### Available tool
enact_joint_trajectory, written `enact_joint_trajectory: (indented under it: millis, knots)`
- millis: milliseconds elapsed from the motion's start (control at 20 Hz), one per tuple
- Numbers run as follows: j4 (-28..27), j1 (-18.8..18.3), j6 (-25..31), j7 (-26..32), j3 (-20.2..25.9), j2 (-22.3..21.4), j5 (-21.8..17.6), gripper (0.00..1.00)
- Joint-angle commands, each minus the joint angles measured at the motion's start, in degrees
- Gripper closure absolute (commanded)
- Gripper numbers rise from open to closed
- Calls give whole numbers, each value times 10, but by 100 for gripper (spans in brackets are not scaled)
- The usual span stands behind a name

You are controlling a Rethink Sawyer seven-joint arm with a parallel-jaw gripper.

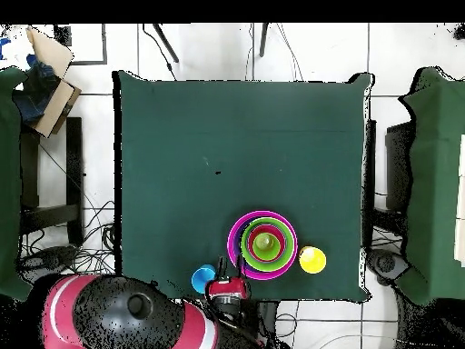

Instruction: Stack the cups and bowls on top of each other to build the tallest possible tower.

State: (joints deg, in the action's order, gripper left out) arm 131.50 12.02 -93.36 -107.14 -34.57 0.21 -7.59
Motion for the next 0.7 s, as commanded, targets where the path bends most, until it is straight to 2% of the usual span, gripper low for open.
enact_joint_trajectory:
  millis: [50, 200, 300, 500, 550, 600, 650, 700]
  knots:
    - [76, 15, 130, -96, 74, 128, -41, 0]
    - [90, 14, 50, -127, 50, 136, -58, 0]
    - [101, 6, 11, -135, 26, 130, -84, 0]
    - [110, -17, -25, -134, -30, 80, -163, 0]
    - [110, -26, -63, -141, -47, 72, -178, 0]
    - [110, -30, -85, -144, -55, 68, -181, 0]
    - [109, -43, -135, -152, -63, 69, -182, 0]
    - [109, -50, -140, -154, -69, 59, -184, 0]
